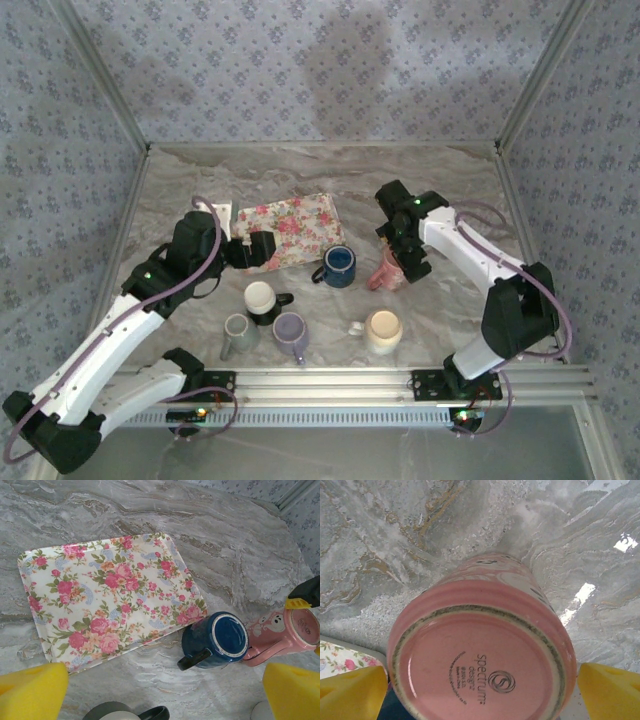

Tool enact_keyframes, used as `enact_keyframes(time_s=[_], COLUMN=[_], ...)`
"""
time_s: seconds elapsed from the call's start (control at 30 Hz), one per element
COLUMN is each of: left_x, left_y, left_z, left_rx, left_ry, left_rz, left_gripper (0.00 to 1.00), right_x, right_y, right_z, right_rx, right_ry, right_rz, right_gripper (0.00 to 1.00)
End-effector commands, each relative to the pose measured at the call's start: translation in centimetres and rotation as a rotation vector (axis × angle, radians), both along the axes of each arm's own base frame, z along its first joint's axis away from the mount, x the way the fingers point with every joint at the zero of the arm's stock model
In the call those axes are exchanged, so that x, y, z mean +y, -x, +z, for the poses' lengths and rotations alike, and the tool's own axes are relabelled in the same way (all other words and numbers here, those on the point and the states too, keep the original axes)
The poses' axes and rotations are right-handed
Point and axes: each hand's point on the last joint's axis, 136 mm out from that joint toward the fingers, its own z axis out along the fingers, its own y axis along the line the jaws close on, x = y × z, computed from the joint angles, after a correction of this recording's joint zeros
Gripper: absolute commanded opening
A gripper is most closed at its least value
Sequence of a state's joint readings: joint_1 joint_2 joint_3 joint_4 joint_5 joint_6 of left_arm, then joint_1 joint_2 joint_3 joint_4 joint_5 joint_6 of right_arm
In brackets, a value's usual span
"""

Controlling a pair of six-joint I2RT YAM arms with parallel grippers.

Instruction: Turn the mug right side up

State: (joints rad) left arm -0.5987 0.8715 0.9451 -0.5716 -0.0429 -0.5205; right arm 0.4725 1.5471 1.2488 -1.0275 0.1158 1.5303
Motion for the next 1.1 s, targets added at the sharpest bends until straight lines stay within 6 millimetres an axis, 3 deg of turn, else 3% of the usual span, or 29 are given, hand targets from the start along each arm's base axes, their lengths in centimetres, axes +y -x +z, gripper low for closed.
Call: enact_keyframes(time_s=[0.0,0.4,0.53,0.67,0.87,0.97,1.07], left_x=[-0.1,0.0,-0.1,-0.2,-0.5,-0.7,-1.5], left_y=[-0.2,-0.4,-0.6,-0.7,-0.9,-1.0,-0.7], left_z=[0.5,0.0,-0.2,-0.6,-1.3,-1.2,-1.0], left_rx=[-0.032,-0.022,-0.017,-0.006,0.017,0.011,-0.001], left_ry=[-0.009,-0.027,-0.033,-0.037,-0.044,-0.037,-0.033], left_rz=[-0.006,0.003,0.003,0.003,0.0,-0.005,-0.045], left_gripper=[1.0,1.0,0.99,0.99,0.99,0.99,1.0], right_x=[-0.7,0.0,-0.2,-1.1,-2.0,-1.8,-2.0], right_y=[0.5,-0.2,-0.4,0.2,-0.3,-1.3,-2.3], right_z=[-1.2,-4.7,-4.5,-4.4,-2.6,-0.9,2.2], right_rx=[0.038,0.12,0.101,0.092,0.033,-0.06,-0.2], right_ry=[0.009,-0.007,0.002,0.028,0.045,0.018,0.013], right_rz=[-0.041,0.011,0.009,0.01,0.043,0.112,0.191], right_gripper=[1.0,1.0,0.9,0.66,0.52,0.36,0.15])
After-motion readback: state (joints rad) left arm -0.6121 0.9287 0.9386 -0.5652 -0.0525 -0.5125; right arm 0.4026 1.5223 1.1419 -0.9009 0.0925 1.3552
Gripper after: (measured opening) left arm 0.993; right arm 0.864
